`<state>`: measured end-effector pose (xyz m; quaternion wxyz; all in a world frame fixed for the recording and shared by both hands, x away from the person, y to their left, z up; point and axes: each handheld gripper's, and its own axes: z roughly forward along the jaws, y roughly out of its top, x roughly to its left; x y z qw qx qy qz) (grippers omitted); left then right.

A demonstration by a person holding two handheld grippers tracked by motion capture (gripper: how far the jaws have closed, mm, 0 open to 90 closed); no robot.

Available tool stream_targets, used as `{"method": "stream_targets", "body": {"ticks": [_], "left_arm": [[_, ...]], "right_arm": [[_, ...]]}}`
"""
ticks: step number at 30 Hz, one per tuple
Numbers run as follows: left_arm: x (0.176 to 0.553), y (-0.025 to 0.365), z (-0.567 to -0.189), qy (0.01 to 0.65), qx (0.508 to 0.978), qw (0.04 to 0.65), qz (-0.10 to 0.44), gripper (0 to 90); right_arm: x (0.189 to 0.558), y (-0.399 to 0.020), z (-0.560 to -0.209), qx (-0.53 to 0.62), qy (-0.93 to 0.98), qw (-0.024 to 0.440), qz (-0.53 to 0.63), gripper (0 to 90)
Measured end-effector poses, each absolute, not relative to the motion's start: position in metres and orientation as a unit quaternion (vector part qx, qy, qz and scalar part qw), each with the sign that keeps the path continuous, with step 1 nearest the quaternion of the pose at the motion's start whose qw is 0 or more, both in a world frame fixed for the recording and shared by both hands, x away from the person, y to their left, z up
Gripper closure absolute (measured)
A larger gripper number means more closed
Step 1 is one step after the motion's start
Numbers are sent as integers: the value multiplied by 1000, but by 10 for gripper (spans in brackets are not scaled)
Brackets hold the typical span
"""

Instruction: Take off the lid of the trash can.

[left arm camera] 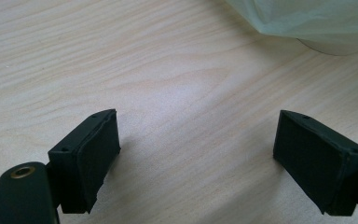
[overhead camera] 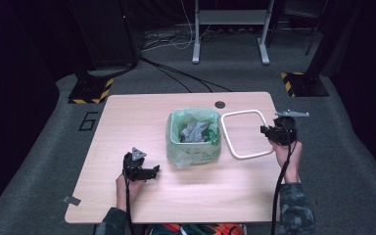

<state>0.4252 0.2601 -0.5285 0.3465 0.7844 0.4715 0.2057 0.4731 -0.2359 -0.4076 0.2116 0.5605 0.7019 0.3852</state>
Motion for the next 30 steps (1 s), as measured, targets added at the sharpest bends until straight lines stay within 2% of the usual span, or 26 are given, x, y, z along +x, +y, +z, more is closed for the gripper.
{"method": "stream_targets", "body": {"ticks": [15,30], "left_arm": [[425,260,-529,472,784,347,206,140],[425,260,-529,472,784,347,206,142]], "right_arm": [[471,-253,-443,588,695,214,356,800],[476,-250,-482,609,701,217,300,798]]}}
